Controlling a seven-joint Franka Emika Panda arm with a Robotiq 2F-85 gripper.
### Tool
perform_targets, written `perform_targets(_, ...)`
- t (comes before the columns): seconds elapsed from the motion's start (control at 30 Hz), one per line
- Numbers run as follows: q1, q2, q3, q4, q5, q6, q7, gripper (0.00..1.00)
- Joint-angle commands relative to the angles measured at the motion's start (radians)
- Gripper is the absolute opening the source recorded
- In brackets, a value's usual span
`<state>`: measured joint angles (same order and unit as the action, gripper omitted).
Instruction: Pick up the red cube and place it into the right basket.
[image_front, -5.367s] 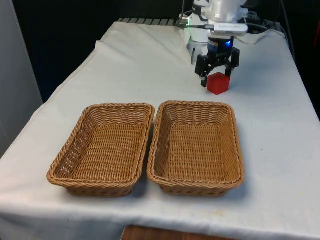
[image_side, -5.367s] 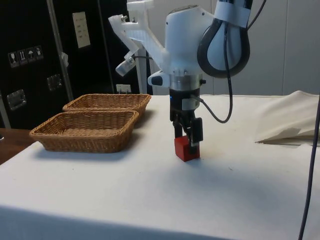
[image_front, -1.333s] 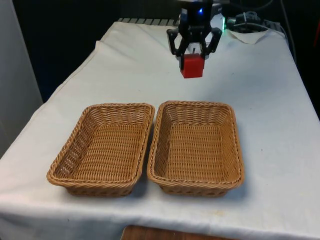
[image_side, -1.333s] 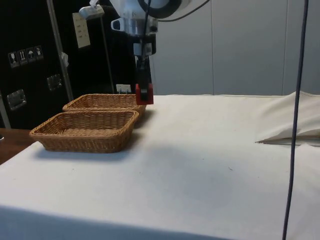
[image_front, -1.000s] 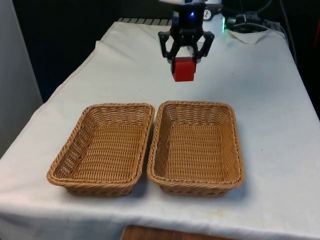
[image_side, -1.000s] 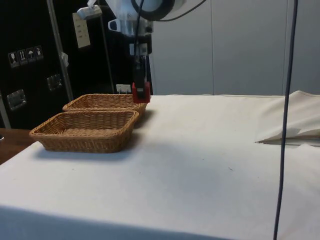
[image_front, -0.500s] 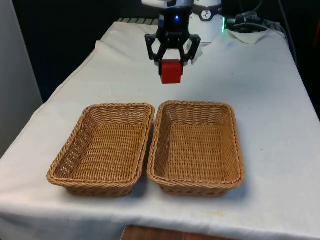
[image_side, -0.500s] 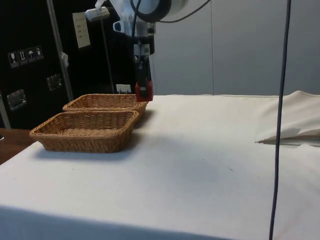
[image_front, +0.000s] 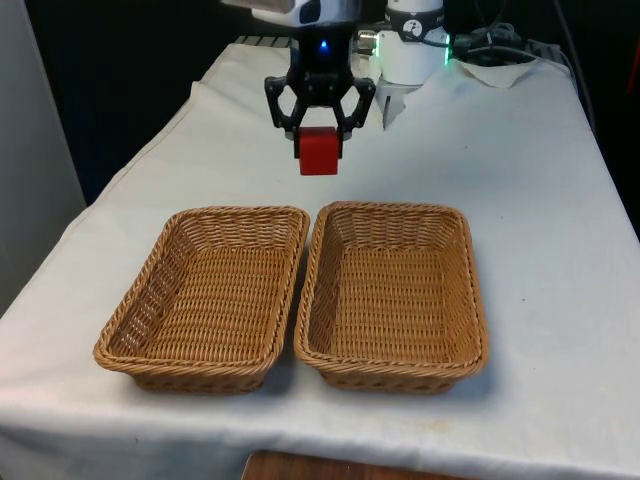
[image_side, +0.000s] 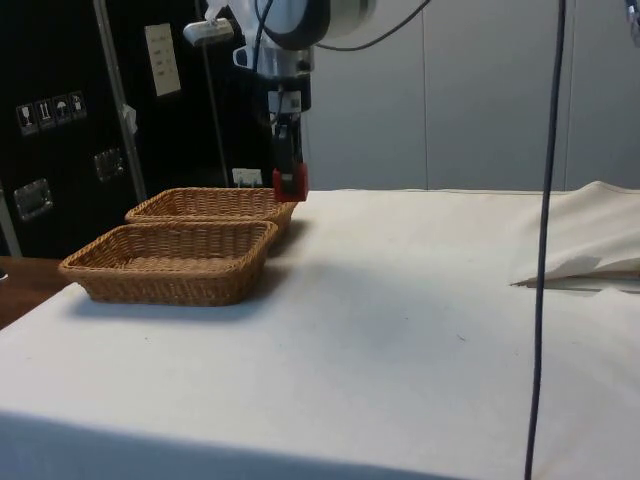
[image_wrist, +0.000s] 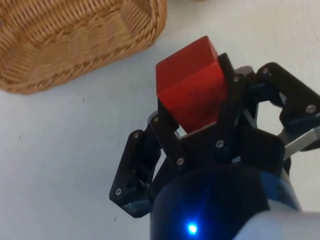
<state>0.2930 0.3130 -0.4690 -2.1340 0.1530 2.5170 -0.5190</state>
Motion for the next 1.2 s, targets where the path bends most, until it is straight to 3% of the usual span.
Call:
perform_targets(0.0, -0.011, 0.012, 0.006, 0.015, 0.022, -0.007, -0.017, 0.03)
perform_targets(0.13, -0.017, 0.049, -0.001, 0.052, 0.053, -0.011, -0.039, 0.03)
perform_targets(0.17, -0.005, 0.045, -0.012, 0.043, 0.037, -0.002, -0.025, 0.03)
perform_targets(0.2, -0.018, 0.056, -0.003, 0.059, 0.06, -0.012, -0.044, 0.03)
perform_targets(0.43, -0.025, 0.117, -0.019, 0.122, 0.116, -0.023, -0.084, 0.03)
perform_targets(0.47, -0.015, 0.117, -0.029, 0.117, 0.108, -0.013, -0.075, 0.03)
perform_targets(0.5, -0.027, 0.124, -0.021, 0.131, 0.122, -0.026, -0.088, 0.03)
perform_targets(0.73, -0.036, 0.175, -0.044, 0.199, 0.155, -0.051, -0.113, 0.03)
perform_targets(0.77, -0.024, 0.17, -0.051, 0.185, 0.145, -0.039, -0.102, 0.03)
perform_targets(0.8, -0.037, 0.181, -0.046, 0.207, 0.158, -0.055, -0.115, 0.03)
perform_targets(0.83, -0.04, 0.193, -0.052, 0.223, 0.165, -0.062, -0.121, 0.03)
perform_targets(1.1, -0.051, 0.248, -0.069, 0.3, 0.196, -0.094, -0.139, 0.03)
perform_targets(1.13, -0.038, 0.241, -0.08, 0.286, 0.186, -0.083, -0.13, 0.03)
perform_targets(1.17, -0.055, 0.263, -0.072, 0.319, 0.209, -0.102, -0.146, 0.03)
